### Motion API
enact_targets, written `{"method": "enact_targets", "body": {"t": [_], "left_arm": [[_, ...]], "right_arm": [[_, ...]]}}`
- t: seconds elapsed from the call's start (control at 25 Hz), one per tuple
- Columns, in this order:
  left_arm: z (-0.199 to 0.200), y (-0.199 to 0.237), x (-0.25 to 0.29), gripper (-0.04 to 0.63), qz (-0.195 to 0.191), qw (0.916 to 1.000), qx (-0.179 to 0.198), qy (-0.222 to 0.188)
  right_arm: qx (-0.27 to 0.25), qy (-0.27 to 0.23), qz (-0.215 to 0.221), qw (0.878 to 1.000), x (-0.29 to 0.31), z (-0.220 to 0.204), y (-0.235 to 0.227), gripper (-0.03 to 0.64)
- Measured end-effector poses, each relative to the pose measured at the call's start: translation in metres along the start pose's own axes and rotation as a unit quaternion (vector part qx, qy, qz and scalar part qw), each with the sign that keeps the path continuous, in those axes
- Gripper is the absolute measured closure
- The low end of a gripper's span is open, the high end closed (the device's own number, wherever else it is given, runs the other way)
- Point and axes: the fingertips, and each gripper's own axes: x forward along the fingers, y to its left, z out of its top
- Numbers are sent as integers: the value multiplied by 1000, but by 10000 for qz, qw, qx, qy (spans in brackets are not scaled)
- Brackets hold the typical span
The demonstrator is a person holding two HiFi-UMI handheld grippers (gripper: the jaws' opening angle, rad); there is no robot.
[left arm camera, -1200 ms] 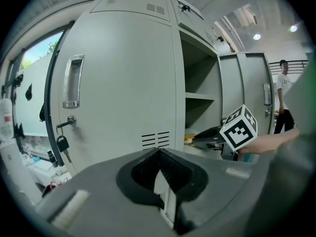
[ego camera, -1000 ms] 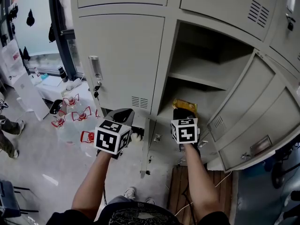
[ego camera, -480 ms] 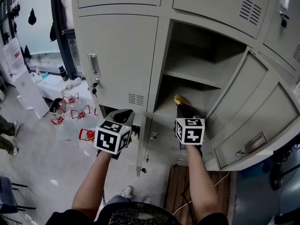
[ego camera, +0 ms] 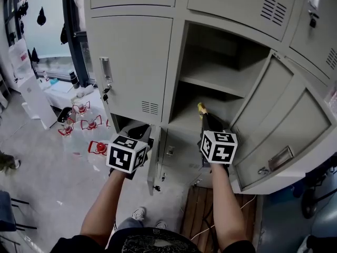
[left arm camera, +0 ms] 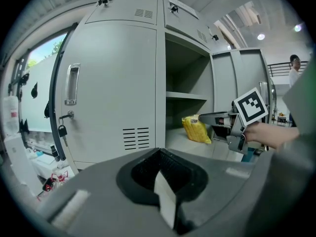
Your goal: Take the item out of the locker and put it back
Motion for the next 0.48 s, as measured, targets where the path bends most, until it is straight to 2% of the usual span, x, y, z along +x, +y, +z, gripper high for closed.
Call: {"method": "enact_targets", "body": {"t": [0.48], "left_arm": [[-5,-7,-16,594,107,9999,-5,28]], "right_arm": [[200,-387,15,9991,-27,19,-3,586]]}}
